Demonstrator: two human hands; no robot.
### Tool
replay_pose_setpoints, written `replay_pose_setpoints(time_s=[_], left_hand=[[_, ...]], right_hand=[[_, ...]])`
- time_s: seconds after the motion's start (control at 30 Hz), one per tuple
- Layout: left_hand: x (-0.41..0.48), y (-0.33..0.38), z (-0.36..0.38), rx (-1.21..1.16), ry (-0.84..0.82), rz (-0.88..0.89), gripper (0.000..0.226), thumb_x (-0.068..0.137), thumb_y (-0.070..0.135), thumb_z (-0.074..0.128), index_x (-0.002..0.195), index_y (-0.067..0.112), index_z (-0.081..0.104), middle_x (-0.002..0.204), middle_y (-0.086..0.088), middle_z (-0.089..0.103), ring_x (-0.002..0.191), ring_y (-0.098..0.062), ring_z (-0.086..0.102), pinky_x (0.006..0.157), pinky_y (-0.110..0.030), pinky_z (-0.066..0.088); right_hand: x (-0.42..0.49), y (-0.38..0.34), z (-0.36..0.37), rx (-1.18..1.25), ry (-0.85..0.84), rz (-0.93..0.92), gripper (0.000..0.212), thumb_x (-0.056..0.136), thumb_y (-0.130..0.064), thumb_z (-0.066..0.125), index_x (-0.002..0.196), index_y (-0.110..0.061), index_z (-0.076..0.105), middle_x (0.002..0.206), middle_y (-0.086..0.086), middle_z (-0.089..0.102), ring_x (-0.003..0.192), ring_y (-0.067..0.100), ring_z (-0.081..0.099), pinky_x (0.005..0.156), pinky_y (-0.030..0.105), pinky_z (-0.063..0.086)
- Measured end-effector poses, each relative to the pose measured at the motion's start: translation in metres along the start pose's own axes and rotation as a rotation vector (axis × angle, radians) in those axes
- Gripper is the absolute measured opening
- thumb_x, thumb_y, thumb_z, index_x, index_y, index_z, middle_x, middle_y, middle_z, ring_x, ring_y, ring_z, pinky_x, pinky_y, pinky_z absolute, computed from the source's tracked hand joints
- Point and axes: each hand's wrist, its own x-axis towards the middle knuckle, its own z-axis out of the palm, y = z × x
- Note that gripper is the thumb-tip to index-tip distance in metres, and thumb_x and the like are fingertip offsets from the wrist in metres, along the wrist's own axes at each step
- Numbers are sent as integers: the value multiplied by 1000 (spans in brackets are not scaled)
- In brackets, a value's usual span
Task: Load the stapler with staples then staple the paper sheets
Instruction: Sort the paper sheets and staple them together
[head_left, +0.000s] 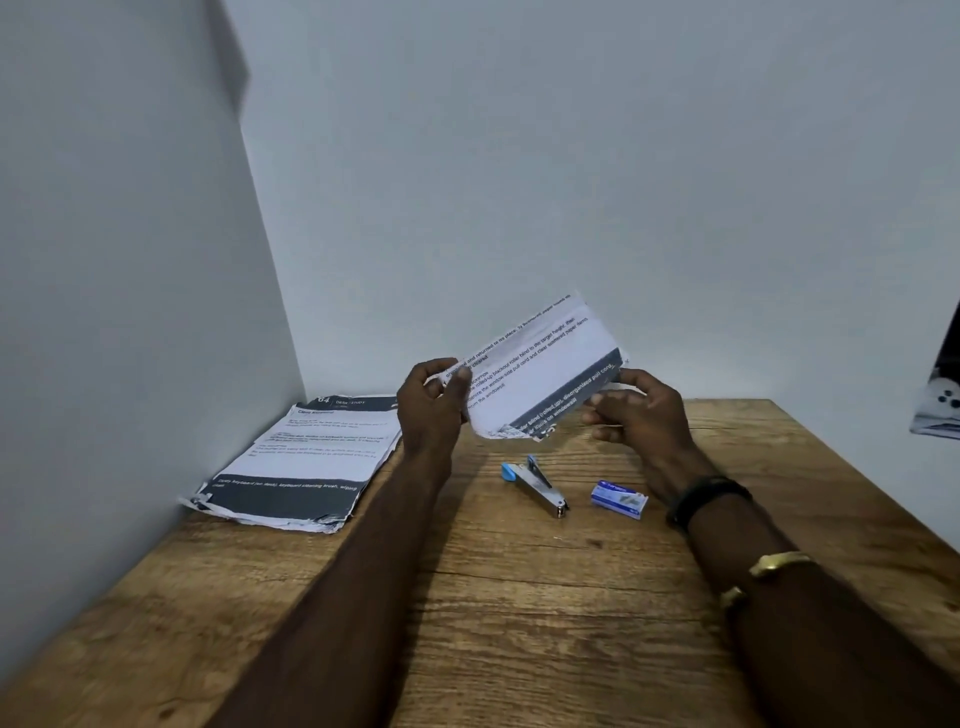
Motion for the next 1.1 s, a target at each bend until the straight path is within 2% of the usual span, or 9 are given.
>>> replay_pose_setpoints(time_s=[0.13, 0.33, 0.47, 0.57, 0.67, 0.8, 0.87, 1.0, 1.1], left_hand=[[0, -5, -6, -53, -153, -183, 21, 88, 15, 75, 108, 8, 69, 89, -6, 75, 72, -14, 73, 58, -30, 59], [-4, -10, -7, -121, -189, -388, 10, 89, 4, 71, 97, 8, 66, 78, -6, 79, 67, -17, 75, 58, -28, 60], [-8, -7, -2, -220, -199, -443, 12, 91, 1, 68, 102, 4, 63, 79, -8, 80, 71, -20, 78, 55, -29, 60], [-12, -5, -1, -148, -273, -460, 23, 89, 7, 72, 110, 3, 64, 98, -14, 79, 83, -24, 78, 64, -31, 62], [-13, 0, -8, -68, -405, -460, 29, 86, 15, 75, 112, 5, 69, 105, -13, 78, 84, -22, 76, 65, -30, 61], [-14, 11, -13, -110, -473, -455, 42, 85, 32, 76, 118, 7, 70, 110, -11, 77, 96, -26, 75, 75, -35, 61], [-16, 15, -11, -147, -480, -436, 43, 87, 26, 75, 124, 5, 67, 117, -15, 75, 104, -30, 74, 84, -41, 61], [-17, 14, -14, -294, -363, -404, 37, 90, -3, 67, 126, -5, 63, 118, -24, 72, 91, -32, 76, 70, -40, 63], [-13, 14, -20, -365, -214, -401, 28, 90, -7, 65, 117, -3, 65, 97, -16, 79, 78, -28, 78, 60, -38, 62]], right_hand=[[0, 0, -1, 9, 24, 13, 25, 90, 2, 72, 110, -12, 70, 80, 3, 80, 67, 17, 76, 53, 27, 61], [1, 1, 2, -20, 20, 75, 16, 94, -19, 70, 109, -19, 76, 91, 1, 81, 83, 14, 76, 71, 32, 63], [-5, -1, 16, -22, -107, 133, 28, 91, -36, 75, 114, -20, 74, 112, 2, 79, 100, 26, 77, 78, 39, 65], [-9, -1, 24, -29, -120, 84, 17, 92, -18, 76, 108, -22, 72, 113, 10, 78, 102, 31, 77, 81, 49, 65], [-9, -3, 24, -74, -85, 46, 24, 91, -2, 72, 108, -19, 71, 113, 15, 77, 102, 34, 74, 86, 50, 62], [-10, -8, 23, -113, -209, 71, 33, 89, 1, 73, 121, -7, 72, 111, 14, 78, 96, 30, 75, 78, 37, 61], [-12, -8, 25, -141, -288, 87, 31, 88, -2, 76, 118, -9, 74, 106, 10, 80, 90, 23, 77, 72, 33, 62], [-19, -8, 33, -239, -333, 91, 13, 96, -22, 71, 107, -18, 78, 95, 4, 82, 75, 15, 76, 59, 27, 60], [-20, -11, 33, -473, -222, 50, 22, 100, -25, 58, 92, -21, 78, 85, 3, 80, 63, 8, 71, 49, 18, 50]])
